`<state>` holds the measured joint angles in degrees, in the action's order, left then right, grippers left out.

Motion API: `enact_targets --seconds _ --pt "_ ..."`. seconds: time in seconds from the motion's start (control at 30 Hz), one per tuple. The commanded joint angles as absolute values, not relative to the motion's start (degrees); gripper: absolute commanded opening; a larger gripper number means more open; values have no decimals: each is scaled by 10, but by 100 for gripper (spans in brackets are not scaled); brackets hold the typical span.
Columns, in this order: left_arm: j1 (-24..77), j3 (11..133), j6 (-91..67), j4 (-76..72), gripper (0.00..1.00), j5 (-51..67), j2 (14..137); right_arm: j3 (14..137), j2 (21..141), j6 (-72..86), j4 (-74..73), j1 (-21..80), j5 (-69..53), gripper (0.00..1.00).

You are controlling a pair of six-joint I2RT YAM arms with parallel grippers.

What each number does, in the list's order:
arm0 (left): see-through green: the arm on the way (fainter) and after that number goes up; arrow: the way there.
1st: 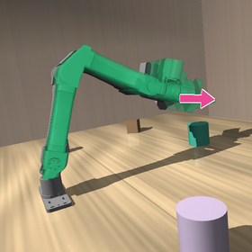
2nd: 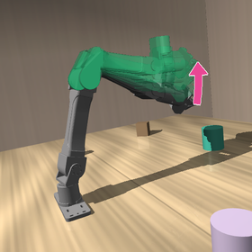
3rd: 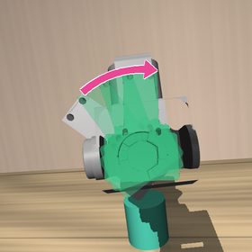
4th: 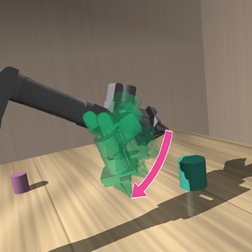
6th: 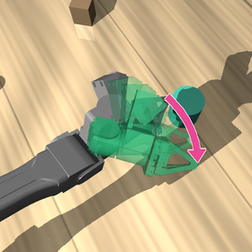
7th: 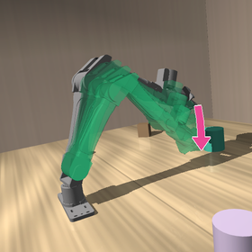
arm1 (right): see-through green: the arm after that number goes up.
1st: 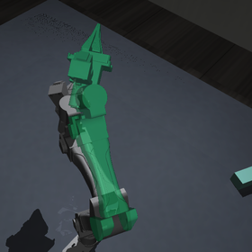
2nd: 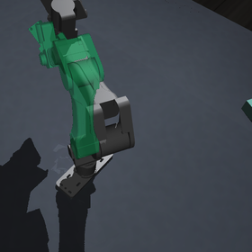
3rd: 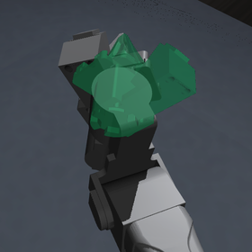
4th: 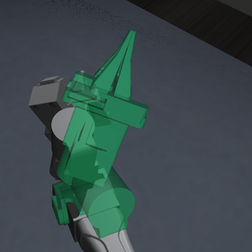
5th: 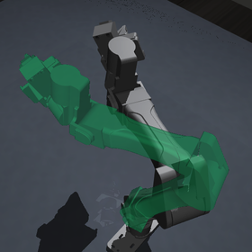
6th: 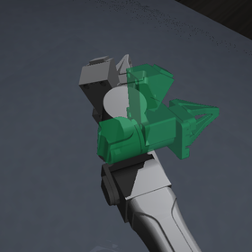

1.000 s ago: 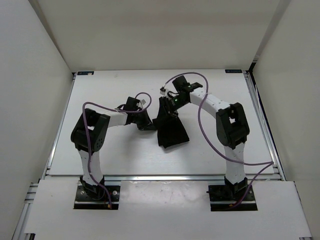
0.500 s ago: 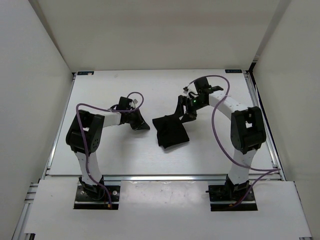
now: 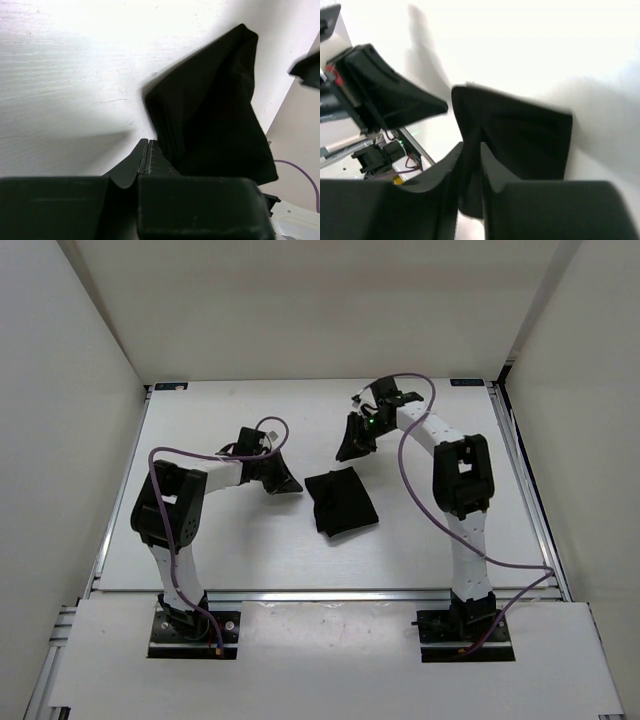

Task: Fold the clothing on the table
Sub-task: Fold the skirt

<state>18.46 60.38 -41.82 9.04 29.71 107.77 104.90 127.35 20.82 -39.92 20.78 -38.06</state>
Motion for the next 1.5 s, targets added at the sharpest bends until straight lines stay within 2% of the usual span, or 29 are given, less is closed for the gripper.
enact_targets --seconds 0.0,0.03,0.1,0.23,0.3,0.43,0.63,1.0,1.2,1.47 --pt "171 614 -414 95 0 308 1041 1130 1331 213 -450 237 -429 22" --pt "172 613 -415 98 0 308 1039 1131 1331 221 -442 235 -429 19" --pt "162 611 -410 98 0 306 1034 1132 1324 224 -443 241 -415 19" --pt "150 627 -416 89 0 332 1035 1109 1281 200 -469 234 -350 43" --pt "153 644 -435 53 0 377 1041 1076 1262 190 -470 223 -341 46" --pt "173 689 -463 24 0 399 1071 1042 1253 172 -472 212 -313 45" --pt "192 750 -469 35 0 374 1131 1056 1251 170 -491 207 -304 45" --pt "228 739 -397 123 0 249 1180 1062 1212 185 -496 191 -292 44" --pt "246 773 -350 198 0 164 1194 1052 1205 172 -490 200 -273 50" --pt "249 767 -347 202 0 163 1189 1091 1271 172 -481 205 -256 46"
